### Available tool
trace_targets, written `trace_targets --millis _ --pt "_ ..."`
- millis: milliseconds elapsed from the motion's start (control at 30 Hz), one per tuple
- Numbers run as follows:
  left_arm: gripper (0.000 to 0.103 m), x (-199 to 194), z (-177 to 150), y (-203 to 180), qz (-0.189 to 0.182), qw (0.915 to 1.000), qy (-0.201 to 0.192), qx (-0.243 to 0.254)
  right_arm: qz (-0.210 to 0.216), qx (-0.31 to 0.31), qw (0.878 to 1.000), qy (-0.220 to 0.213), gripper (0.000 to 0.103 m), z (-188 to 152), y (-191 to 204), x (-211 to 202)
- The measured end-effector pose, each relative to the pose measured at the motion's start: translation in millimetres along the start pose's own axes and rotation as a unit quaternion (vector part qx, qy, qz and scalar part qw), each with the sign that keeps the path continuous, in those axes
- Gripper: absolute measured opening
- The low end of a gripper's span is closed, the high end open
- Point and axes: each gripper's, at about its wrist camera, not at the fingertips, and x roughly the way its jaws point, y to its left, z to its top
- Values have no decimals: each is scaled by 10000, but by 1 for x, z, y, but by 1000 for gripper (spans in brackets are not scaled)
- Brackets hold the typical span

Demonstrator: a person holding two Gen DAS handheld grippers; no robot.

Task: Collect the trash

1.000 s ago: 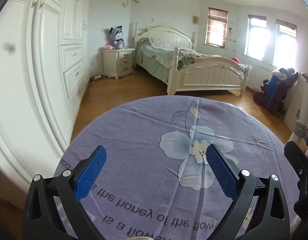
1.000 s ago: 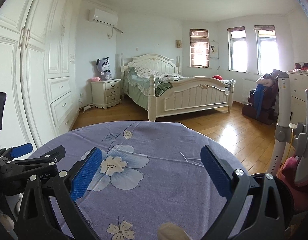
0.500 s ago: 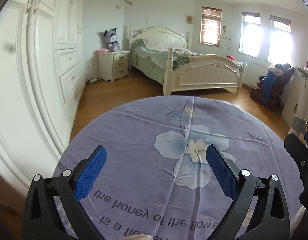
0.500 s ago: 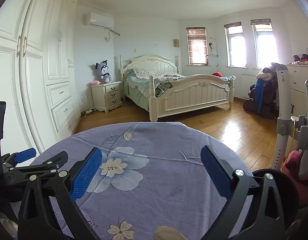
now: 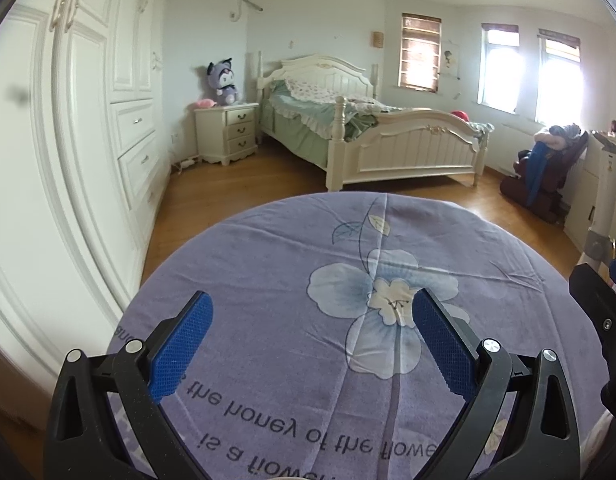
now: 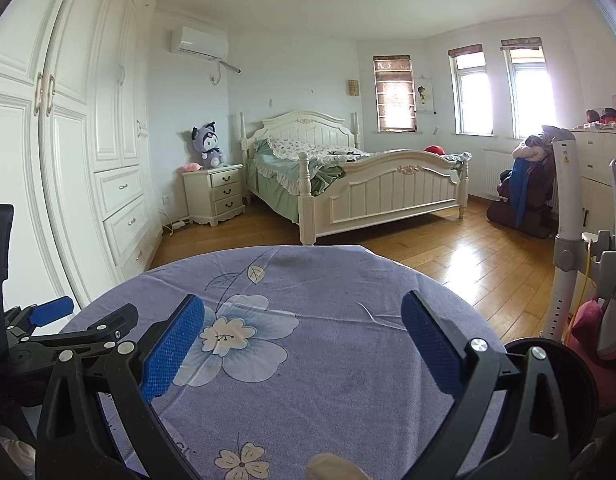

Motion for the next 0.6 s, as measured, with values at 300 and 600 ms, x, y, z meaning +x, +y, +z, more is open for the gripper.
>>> trace_targets --millis 300,600 --pt "98 3 0 -3 5 10000 51 17 13 34 10000 13 98 0 1 1" --pt "98 6 1 0 -11 10000 85 -11 23 58 10000 20 98 1 2 2"
